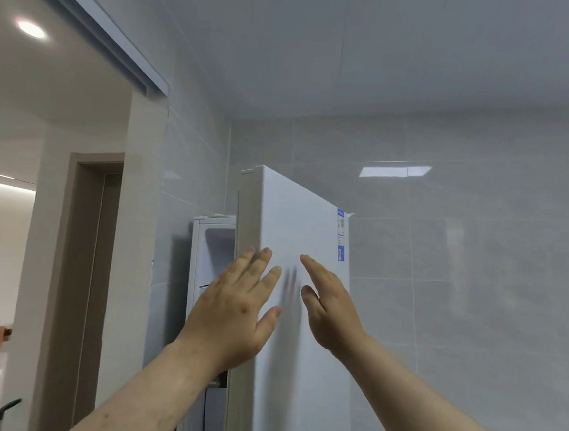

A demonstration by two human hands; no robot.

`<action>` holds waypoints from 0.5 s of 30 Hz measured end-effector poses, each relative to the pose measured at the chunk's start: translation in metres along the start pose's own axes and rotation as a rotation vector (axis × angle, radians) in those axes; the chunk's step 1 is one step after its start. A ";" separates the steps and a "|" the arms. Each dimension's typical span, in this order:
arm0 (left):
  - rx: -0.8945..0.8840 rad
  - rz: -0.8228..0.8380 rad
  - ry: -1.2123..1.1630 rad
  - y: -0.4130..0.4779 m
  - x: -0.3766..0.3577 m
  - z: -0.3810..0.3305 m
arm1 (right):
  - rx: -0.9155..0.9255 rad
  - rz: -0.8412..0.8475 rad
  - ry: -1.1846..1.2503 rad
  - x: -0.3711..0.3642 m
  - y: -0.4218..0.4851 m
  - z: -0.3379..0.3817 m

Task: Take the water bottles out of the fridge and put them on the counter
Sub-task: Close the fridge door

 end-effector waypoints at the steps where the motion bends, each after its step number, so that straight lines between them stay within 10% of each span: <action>1: 0.012 0.009 0.013 -0.002 -0.003 0.012 | -0.007 0.008 -0.028 -0.007 0.006 0.000; 15: 0.226 -0.044 0.118 -0.008 -0.049 0.147 | 0.088 0.041 -0.228 -0.100 0.073 -0.027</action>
Point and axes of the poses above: each hand's wrist, its own y-axis towards the middle knuckle, its own x-axis out of the back of the hand, z = x × y, the point moved 8 cm from there along y, towards the middle knuckle, and after that the axes turned 9 degrees about -y, right-handed, at the moved point
